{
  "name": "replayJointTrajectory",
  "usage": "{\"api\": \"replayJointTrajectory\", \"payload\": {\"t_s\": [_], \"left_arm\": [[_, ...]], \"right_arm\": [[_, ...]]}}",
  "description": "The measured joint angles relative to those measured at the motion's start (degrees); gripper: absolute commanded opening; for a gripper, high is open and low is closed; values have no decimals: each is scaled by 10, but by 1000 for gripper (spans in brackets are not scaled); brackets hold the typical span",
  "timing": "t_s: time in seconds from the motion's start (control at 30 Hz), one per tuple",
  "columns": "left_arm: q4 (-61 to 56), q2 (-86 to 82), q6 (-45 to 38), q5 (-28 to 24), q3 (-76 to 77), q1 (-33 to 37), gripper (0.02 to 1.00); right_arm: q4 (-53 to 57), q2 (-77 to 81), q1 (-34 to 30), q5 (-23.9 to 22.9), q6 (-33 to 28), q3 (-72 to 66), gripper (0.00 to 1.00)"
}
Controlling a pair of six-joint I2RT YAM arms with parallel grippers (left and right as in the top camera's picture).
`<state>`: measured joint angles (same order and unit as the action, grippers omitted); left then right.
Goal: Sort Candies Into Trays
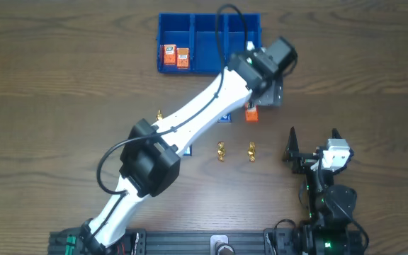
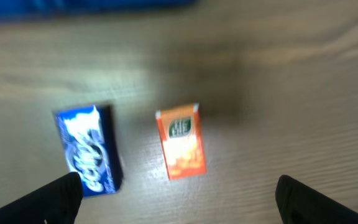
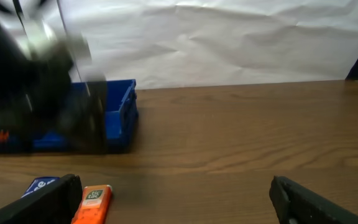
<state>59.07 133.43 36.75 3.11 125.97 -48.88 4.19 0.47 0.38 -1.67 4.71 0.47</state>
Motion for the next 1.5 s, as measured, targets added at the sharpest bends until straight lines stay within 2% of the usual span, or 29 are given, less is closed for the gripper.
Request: {"api": "replayJointTrajectory", "payload": {"t_s": [0.17, 0.47, 0.6, 0.7, 0.73, 0.87, 1.03, 1.2, 1.5], "left_arm": [[-51, 7, 36, -13, -79, -7, 993], [-82, 22, 49, -13, -85, -30, 961], [-84, 49, 55, -13, -85, -32, 904], [-84, 64, 59, -13, -85, -31, 827], [-86, 66, 63, -10, -85, -30, 746], [-87, 66, 68, -10, -85, -29, 553], [-88, 66, 72, -10, -85, -29, 408], [-88, 67, 76, -10, -85, -29, 336], [-83, 67, 78, 0, -81, -29, 329]], "right_arm": [[0, 0, 0, 0, 0, 0, 998], [0, 0, 0, 0, 0, 0, 998], [0, 0, 0, 0, 0, 0, 998], [0, 0, 0, 0, 0, 0, 998], [0, 0, 0, 0, 0, 0, 998], [0, 0, 0, 0, 0, 0, 998], [0, 0, 0, 0, 0, 0, 998], [0, 0, 0, 0, 0, 0, 998], [0, 0, 0, 0, 0, 0, 998]]}}
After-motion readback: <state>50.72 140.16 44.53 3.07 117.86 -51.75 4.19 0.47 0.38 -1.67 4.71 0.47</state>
